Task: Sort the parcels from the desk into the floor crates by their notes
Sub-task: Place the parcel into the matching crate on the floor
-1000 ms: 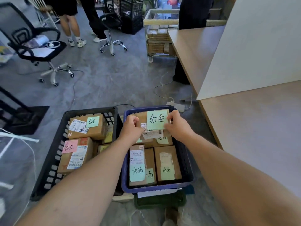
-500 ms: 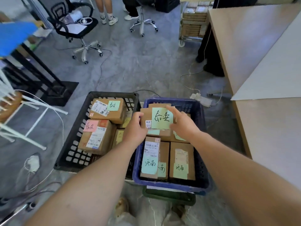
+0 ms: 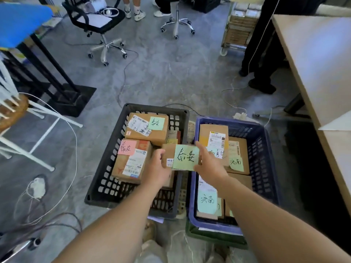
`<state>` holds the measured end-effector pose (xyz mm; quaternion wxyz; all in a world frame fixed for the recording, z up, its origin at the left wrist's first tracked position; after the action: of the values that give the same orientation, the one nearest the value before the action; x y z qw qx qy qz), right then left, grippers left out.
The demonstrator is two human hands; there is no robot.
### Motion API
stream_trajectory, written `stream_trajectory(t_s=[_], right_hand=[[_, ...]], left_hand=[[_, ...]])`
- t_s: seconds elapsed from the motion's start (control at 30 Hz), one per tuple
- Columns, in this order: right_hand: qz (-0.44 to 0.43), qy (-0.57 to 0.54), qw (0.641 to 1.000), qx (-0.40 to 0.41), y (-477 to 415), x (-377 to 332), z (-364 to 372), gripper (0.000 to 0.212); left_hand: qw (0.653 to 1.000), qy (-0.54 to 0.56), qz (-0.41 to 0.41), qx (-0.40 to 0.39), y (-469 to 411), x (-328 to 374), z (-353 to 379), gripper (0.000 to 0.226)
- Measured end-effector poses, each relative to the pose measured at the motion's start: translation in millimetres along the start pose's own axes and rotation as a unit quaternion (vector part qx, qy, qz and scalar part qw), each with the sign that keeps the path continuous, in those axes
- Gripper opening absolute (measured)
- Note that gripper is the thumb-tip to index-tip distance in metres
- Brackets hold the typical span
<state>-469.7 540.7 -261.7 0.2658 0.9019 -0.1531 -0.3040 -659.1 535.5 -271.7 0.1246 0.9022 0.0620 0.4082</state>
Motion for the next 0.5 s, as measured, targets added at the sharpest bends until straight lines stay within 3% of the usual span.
stream_trajectory(t_s=[0.1, 0.5], right_hand=[[0.029, -0.021, 0.999, -0.015, -3, -27, 31, 0.091], [0.040, -0.035, 0.996, -0.066, -57, -105, 118, 0.077]], left_hand=[[0.999, -0.024, 0.017, -0.032, -18, -26, -28, 0.058], [0.993, -0.083, 0.028, -0.074, -95, -96, -86, 0.066]])
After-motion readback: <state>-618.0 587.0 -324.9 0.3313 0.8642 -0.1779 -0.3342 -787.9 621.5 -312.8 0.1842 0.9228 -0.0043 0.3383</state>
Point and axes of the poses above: each hand's wrist, its own y-axis away from the middle knuckle, its own z-axis out of the palm, x = y × z, the point moved 9 cm from there along -y, towards the middle knuckle, and after that the axes turned 11 degrees about z, right-handed, at the moved point
